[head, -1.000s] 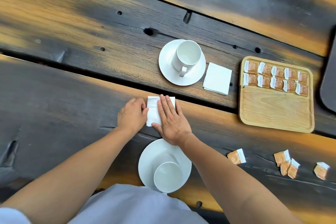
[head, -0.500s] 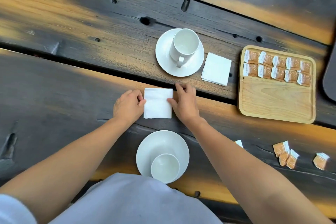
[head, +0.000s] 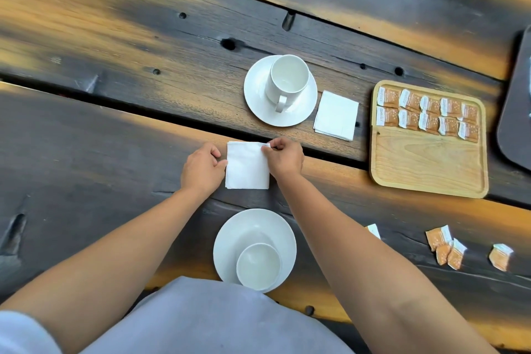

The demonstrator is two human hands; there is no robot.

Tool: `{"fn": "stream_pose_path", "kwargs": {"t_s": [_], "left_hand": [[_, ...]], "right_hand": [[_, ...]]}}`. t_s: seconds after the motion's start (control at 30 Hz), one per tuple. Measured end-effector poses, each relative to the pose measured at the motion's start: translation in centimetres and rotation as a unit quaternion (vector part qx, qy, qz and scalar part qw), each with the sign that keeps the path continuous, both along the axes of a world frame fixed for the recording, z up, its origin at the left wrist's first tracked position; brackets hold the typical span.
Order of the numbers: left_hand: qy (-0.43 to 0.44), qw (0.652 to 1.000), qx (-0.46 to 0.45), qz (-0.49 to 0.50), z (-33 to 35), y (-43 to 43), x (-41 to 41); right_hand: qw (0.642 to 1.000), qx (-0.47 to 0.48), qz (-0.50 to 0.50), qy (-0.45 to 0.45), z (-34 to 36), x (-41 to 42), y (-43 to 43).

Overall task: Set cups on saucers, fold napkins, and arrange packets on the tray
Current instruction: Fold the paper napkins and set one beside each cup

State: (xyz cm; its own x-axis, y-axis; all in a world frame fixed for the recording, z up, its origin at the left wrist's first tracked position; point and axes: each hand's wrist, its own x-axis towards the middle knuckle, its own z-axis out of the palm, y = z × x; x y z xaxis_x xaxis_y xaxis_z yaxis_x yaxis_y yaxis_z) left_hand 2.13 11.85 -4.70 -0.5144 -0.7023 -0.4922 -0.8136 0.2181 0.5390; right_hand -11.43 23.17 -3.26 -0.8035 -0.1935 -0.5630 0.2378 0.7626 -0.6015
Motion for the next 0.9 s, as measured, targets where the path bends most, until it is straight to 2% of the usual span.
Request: {"fn": "stream_pose_path", "kwargs": {"t_s": [0.13, 0.27, 0.37, 0.47, 0.6, 0.73, 0.9], "left_hand": [[0.068, 0.993, 0.056, 0.084, 0.6, -0.5, 0.3], [0.108, 0.983, 0.123, 0.086, 2.0, -0.1, 0.0], [0.176, 0.948, 0.245, 0.104, 3.5, 0.6, 0.2], [0.191, 0.916, 0.335, 0.11, 4.5, 1.6, 1.3], [0.217, 0.914, 0.318, 0.128, 5.5, 3.4, 3.0], [0.253, 0.906, 0.291, 0.176, 6.8, 5.5, 4.8], [0.265, 0.912, 0.229, 0.212, 8.0, 8.7, 7.9]], "right_hand": [[0.998, -0.054, -0.026, -0.031, 1.1, 0.4, 0.8], [0.98, -0.147, -0.064, -0.117, 2.6, 1.0, 1.8], [0.955, -0.213, -0.088, -0.188, 4.4, 1.5, 2.8], [0.938, -0.245, -0.102, -0.223, 6.1, 2.3, 4.1], [0.914, -0.265, -0.107, -0.287, 7.4, 4.0, 6.2], [0.926, -0.229, -0.064, -0.294, 7.7, 6.5, 8.6], [0.932, -0.225, -0.015, -0.284, 8.2, 9.5, 11.7]]}}
